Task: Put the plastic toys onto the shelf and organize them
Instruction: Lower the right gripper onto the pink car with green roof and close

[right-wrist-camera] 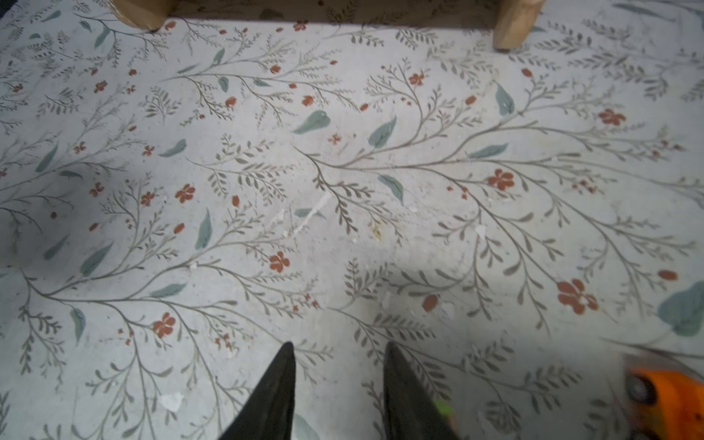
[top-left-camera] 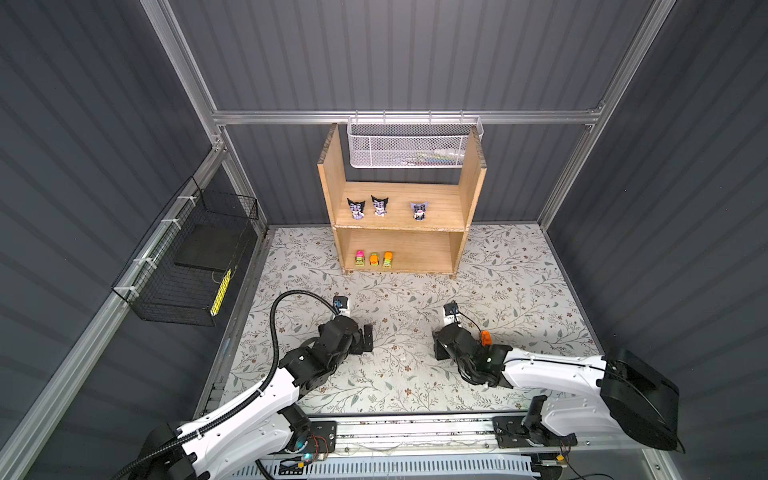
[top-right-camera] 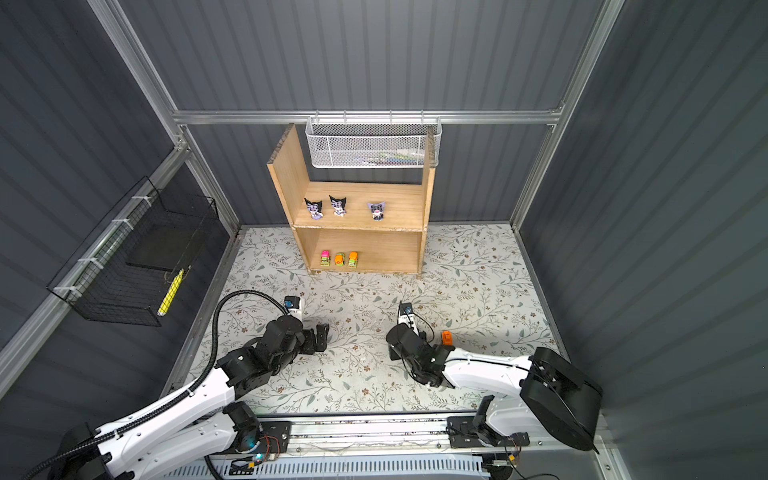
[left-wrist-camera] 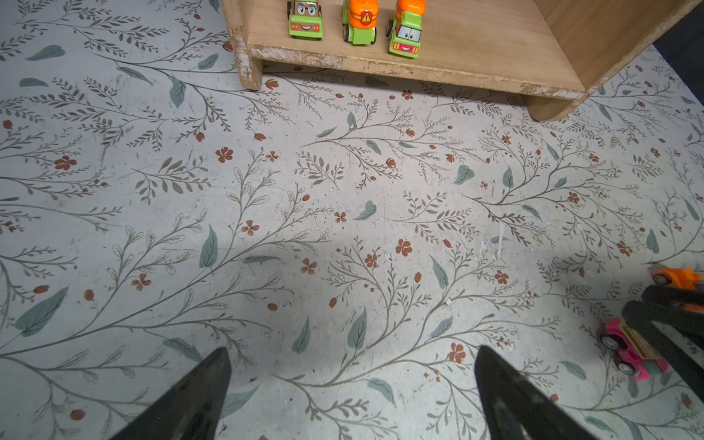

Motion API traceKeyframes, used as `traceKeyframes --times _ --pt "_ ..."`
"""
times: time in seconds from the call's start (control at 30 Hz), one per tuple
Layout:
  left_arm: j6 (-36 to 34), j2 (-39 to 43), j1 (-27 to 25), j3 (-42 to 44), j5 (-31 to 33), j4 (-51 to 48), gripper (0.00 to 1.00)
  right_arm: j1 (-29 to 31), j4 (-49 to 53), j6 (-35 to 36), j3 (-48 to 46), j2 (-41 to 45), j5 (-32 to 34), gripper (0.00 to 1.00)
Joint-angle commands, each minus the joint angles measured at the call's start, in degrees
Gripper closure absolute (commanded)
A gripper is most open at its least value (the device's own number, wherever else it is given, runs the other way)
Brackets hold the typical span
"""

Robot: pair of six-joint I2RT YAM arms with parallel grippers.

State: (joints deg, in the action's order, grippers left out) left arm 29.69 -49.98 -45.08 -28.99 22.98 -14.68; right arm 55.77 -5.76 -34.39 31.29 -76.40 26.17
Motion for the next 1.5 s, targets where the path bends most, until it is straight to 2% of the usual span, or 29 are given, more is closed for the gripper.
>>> traceKeyframes --times 0.0,0.17,0.37,0.53,0.77,1.0,1.3,1.47 --pt "1.0 1.3 -0.4 1.4 1.4 -1.9 0.01 -0.3 5.1 2.7 4.2 -3.7 0.5 0.61" --pt "1.4 1.7 -0.3 2.4 0.5 -1.2 0.00 -1.2 7.2 3.8 4.3 -3.2 1.5 0.51" --pt "0.7 -0.7 -0.4 2.1 0.3 0.3 0.01 -1.4 6.4 1.0 -5.0 8.0 0.1 0.35" --pt "0.6 -2.5 -0.3 1.8 -0.2 2.2 0.00 -1.4 5.7 -2.0 -12.1 16.1 -0.7 0.31" --pt "1.3 -3.7 -0.4 2.2 -0.7 4.1 0.01 -0.6 0.1 -2.8 -18.7 20.4 -1.3 0.37" --pt "1.6 -4.8 -0.4 2.1 -0.6 4.2 0.00 0.1 -4.8 -2.8 -21.3 19.2 -2.1 0.43" --pt "1.7 -5.6 -0.4 1.7 -0.3 3.9 0.00 0.6 -10.9 -1.6 -21.4 10.9 -1.8 0.50" --pt "1.5 -6.4 -0.4 1.1 -0.4 3.9 0.00 0.7 -13.4 -1.4 -20.2 5.4 -1.2 0.58"
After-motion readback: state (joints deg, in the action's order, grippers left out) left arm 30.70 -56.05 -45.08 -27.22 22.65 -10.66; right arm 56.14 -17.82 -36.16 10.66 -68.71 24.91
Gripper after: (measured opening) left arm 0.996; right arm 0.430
